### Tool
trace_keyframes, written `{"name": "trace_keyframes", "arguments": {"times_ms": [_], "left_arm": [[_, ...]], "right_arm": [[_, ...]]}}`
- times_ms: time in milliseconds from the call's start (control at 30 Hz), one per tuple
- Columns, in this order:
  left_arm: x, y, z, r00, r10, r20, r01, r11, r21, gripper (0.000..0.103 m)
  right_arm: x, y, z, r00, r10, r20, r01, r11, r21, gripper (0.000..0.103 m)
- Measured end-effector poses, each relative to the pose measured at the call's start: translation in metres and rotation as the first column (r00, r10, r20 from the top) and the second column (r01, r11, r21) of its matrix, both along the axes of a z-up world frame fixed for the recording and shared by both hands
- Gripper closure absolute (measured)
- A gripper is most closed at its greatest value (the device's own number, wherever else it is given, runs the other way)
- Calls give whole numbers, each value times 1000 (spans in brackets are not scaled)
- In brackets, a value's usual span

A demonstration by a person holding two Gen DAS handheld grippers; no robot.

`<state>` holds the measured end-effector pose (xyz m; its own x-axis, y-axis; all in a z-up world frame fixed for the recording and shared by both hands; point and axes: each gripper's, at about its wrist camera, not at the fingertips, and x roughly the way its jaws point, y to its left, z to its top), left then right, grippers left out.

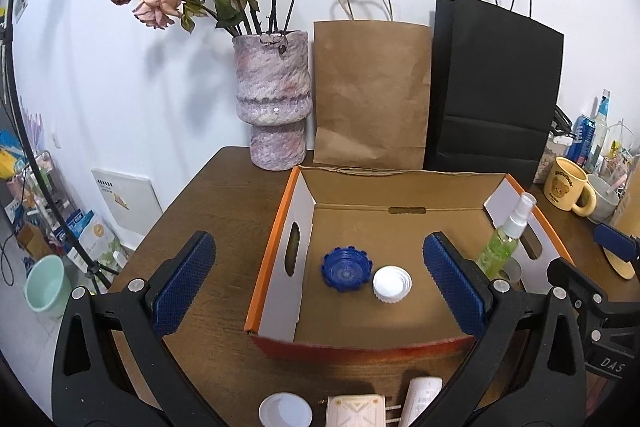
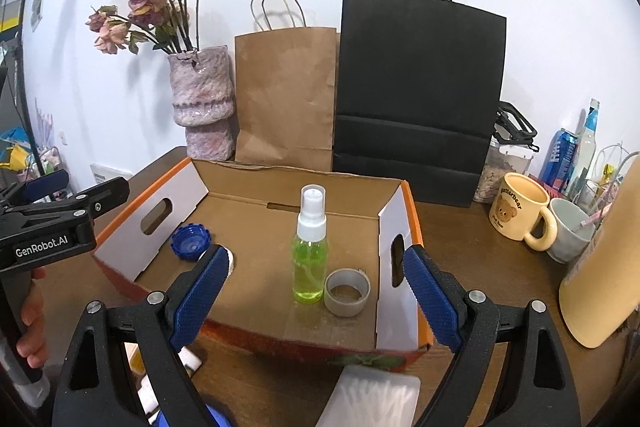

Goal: Organize rigid objects
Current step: 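Withdraw both tools from the box back toward the remaining items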

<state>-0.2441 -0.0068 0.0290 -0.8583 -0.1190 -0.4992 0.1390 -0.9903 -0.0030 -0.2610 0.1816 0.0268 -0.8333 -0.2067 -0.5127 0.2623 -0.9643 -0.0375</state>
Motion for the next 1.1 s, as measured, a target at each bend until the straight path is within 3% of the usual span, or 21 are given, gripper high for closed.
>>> {"name": "trace_keyframes", "arguments": {"times_ms": [533, 1100], "left_arm": [[62, -4, -5, 999, -36, -6, 36, 999, 21, 0], [114, -15, -41, 995, -69, 71, 69, 998, 3, 0]], "right_arm": [[64, -4, -6, 998, 56, -21, -55, 998, 13, 10], [114, -21, -44, 989, 128, 69, -132, 990, 56, 10]]}}
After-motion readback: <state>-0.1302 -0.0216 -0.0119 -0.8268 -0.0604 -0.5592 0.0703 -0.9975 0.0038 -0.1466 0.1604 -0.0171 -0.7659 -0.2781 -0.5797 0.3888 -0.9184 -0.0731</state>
